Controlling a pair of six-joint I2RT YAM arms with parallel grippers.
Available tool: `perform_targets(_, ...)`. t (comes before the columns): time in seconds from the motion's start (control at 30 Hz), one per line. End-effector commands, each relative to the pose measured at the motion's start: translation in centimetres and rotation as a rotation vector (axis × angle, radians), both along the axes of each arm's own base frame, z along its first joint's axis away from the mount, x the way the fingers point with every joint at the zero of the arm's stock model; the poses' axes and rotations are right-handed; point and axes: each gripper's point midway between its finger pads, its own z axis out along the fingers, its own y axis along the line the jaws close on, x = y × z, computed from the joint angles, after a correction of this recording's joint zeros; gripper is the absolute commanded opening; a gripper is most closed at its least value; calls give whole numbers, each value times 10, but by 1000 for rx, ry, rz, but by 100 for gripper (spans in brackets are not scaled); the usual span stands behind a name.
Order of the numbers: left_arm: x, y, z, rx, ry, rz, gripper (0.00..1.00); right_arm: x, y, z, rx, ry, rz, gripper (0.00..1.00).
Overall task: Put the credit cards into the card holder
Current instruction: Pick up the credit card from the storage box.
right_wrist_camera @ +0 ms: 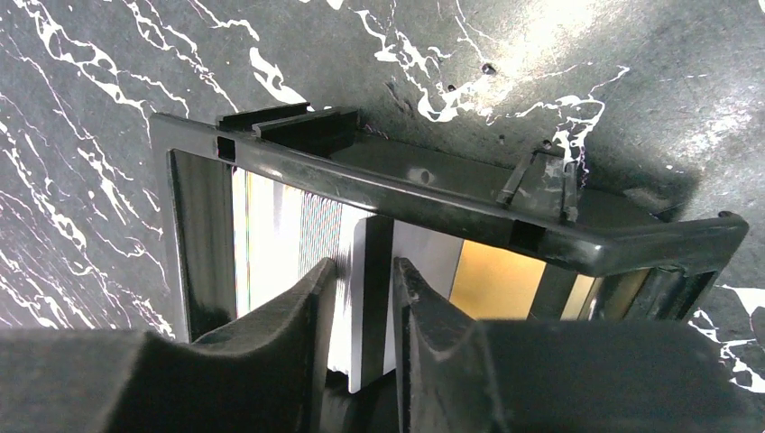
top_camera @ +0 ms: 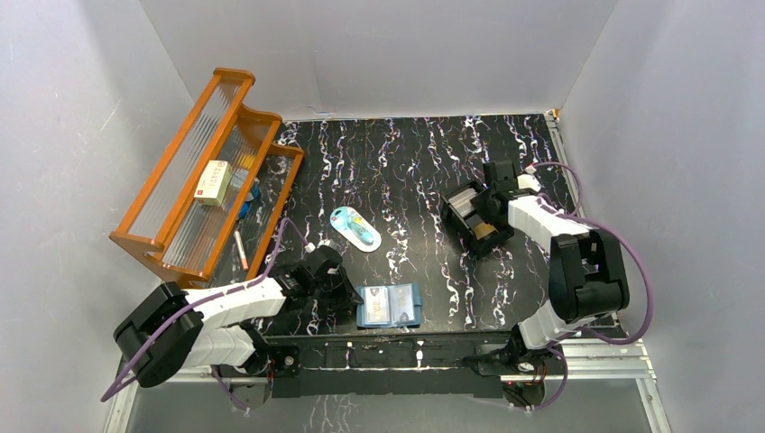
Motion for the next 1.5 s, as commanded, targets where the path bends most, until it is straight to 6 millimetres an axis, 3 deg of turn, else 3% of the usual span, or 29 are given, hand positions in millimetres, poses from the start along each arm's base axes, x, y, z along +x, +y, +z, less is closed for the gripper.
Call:
perform_targets(0.0,4,-5,7,-1,-19,-15,0,-1,-5,7,-5,-34,-28,33)
perform_targets(0.17,3,-4,6,0,-16,-16,0,-2,-7,9,-2,-57,-38,21)
perform_targets(0.47,3,-3,6,-1,-18,-12,0,-4,-10,16,-5,-78,-50,8)
perform_targets(0.7,3,-4,7,-3,-22,-15,0,-11,-13,22,-17,-43,-55,6)
perform_targets(0.83,3,-2,7,14,-23,-18,0,-20,-10,25,2,-34,-43,0)
perform_targets(1.1,6,5,12,75,-42,-39,0,-32,-14,44,-7,-57,-31,0)
perform_targets(1.23,8,7,15,101,-45,-50,6,-37,-16,55,-15,-81,-17,0)
perform_targets(1.47,5,17,26,131,-35,-19,27,-43,-16,85,-59,-186,86,0)
